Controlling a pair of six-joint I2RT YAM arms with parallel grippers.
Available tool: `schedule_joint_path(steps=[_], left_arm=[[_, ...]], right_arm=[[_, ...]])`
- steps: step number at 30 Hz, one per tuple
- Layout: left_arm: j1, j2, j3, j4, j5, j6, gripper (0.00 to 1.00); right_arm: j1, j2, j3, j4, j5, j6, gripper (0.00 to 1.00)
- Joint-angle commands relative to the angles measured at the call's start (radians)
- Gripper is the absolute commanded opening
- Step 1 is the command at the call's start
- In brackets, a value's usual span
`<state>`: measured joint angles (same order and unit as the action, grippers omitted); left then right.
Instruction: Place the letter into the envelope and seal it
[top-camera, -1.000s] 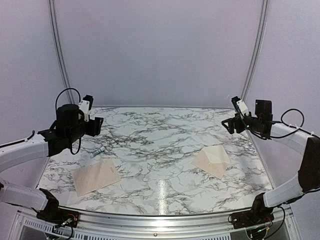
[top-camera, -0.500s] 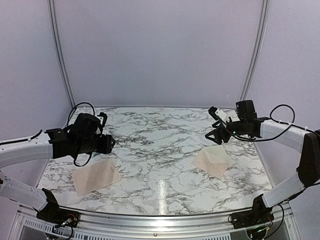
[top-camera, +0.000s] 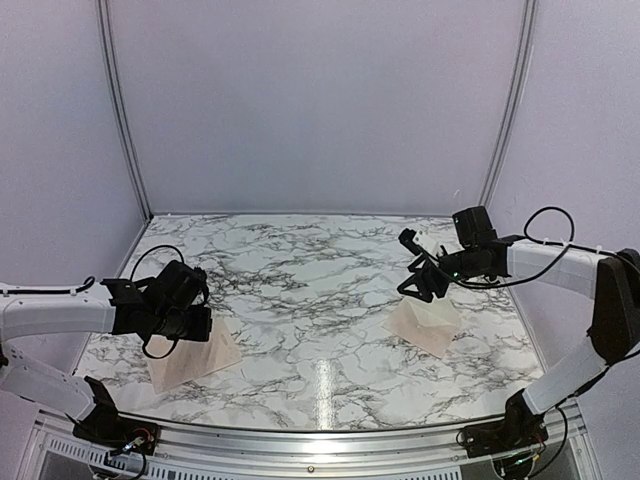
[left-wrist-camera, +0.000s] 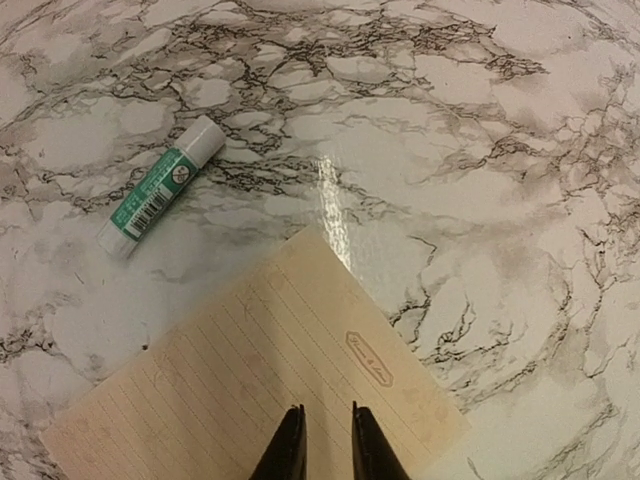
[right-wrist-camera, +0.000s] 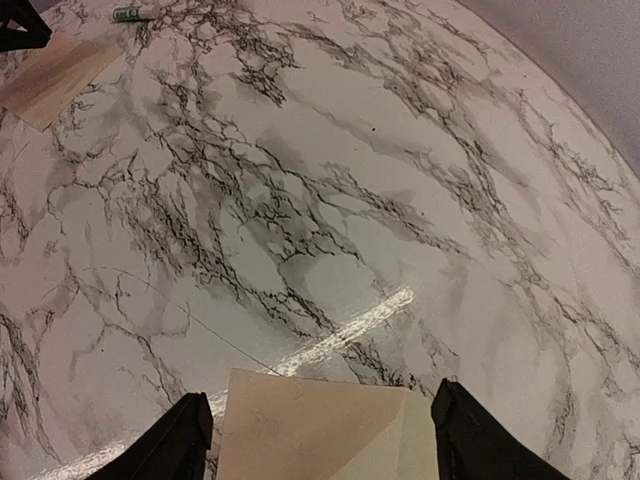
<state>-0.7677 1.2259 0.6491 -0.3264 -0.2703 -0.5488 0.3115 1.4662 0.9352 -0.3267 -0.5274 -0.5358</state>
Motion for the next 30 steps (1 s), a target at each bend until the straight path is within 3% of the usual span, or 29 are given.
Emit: schedule_joint_path(steps=[1,9,20,30], left_arm=[[-0.008,0.058,-0.008,-0.006,0.009,-0.012,0.14],[-0.023,0.162,-0.006,0.036,0.024,0.010,0.06],[-0.117,0.345,0.055,0.142,0.070,0.019,0.03],[-0.270,0.551,0.274,0.213,0.110,0.009,0.02]], right_arm=[[0.010,0.004,0.037,-0.017,-0.026,-0.009,0.72],[0.011,0.015,0.040,-0.025,-0.030,-0.017,0.71],[0.012,0.028,0.047,-0.035,-0.036,-0.018,0.70],[0.011,0.029,0.048,-0.040,-0.037,-0.020,0.69]])
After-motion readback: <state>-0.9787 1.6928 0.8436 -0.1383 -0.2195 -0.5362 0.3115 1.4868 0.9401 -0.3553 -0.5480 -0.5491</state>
